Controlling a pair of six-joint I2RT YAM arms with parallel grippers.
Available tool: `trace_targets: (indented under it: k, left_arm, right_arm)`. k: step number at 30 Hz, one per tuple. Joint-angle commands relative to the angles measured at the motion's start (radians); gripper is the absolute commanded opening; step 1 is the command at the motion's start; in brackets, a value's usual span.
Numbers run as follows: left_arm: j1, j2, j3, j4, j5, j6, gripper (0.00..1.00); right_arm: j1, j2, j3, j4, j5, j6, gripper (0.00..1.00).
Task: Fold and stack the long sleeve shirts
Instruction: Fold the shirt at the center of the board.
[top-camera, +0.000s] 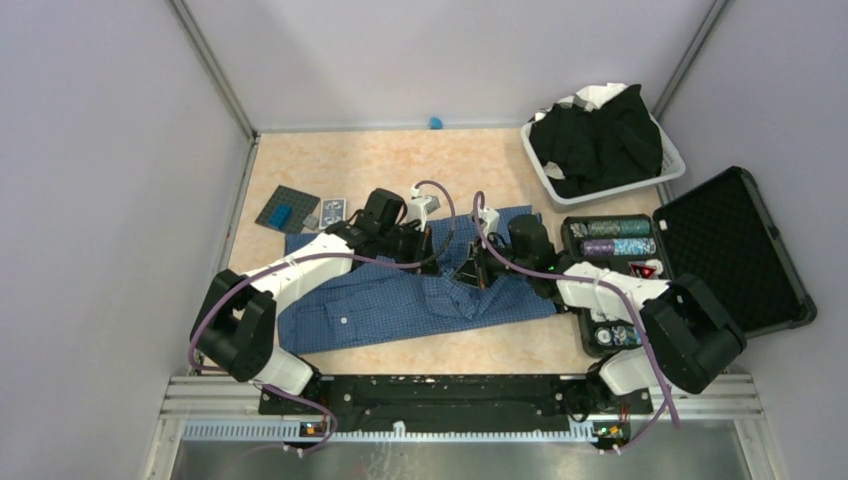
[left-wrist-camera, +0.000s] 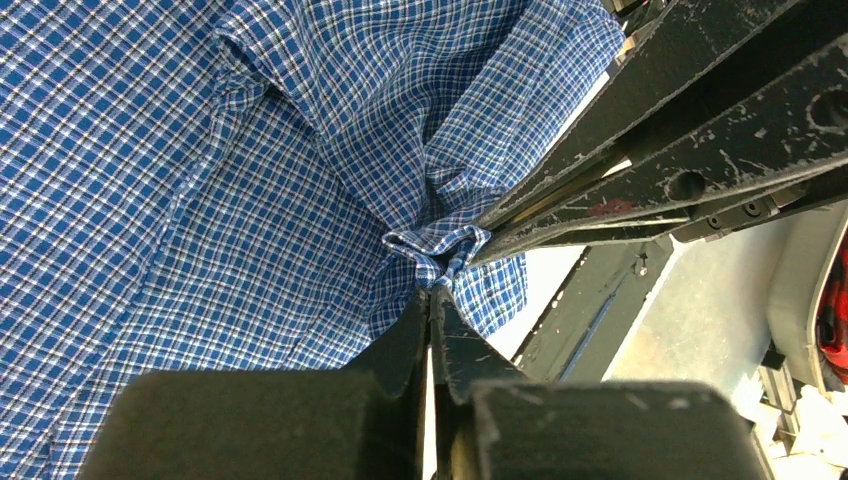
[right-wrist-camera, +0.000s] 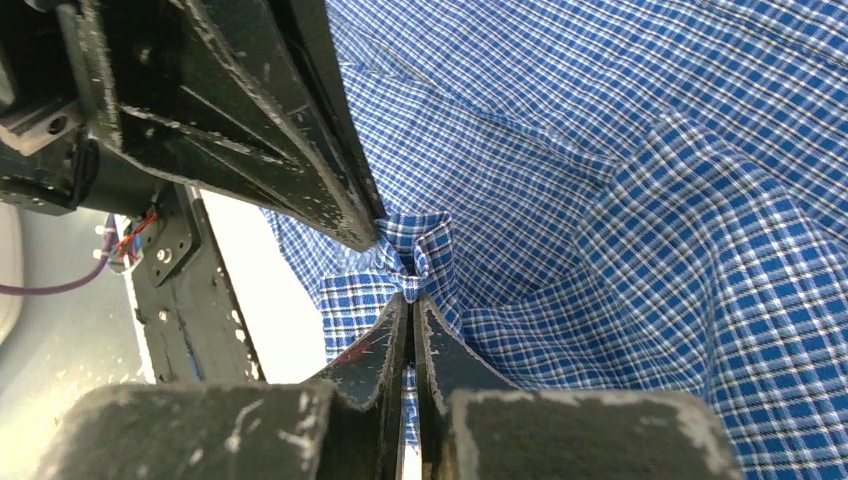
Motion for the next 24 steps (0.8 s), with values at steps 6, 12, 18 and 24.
trace_targets:
  k: [6, 12, 18, 24]
  left_arm:
    - [0.000, -0.039, 0.114, -0.098, -0.056, 0.150, 0.67]
    - [0.001, -0.013, 0.196, -0.141, 0.022, 0.264, 0.89]
    - [0.001, 0.063, 0.215, -0.170, 0.209, 0.337, 0.88]
    - [0.000, 0.060, 0.135, -0.113, 0.258, 0.329, 0.85]
  right_arm:
    - [0.016, -0.085, -0.011, -0.004, 0.046, -0.042, 0.00]
    - [0.022, -0.115, -0.015, -0.014, 0.028, -0.051, 0.00]
    - [0.027, -0.140, -0.012, -0.037, 0.055, -0.061, 0.00]
    - [0.027, -0.165, -0.025, -0.025, 0.057, -0.048, 0.00]
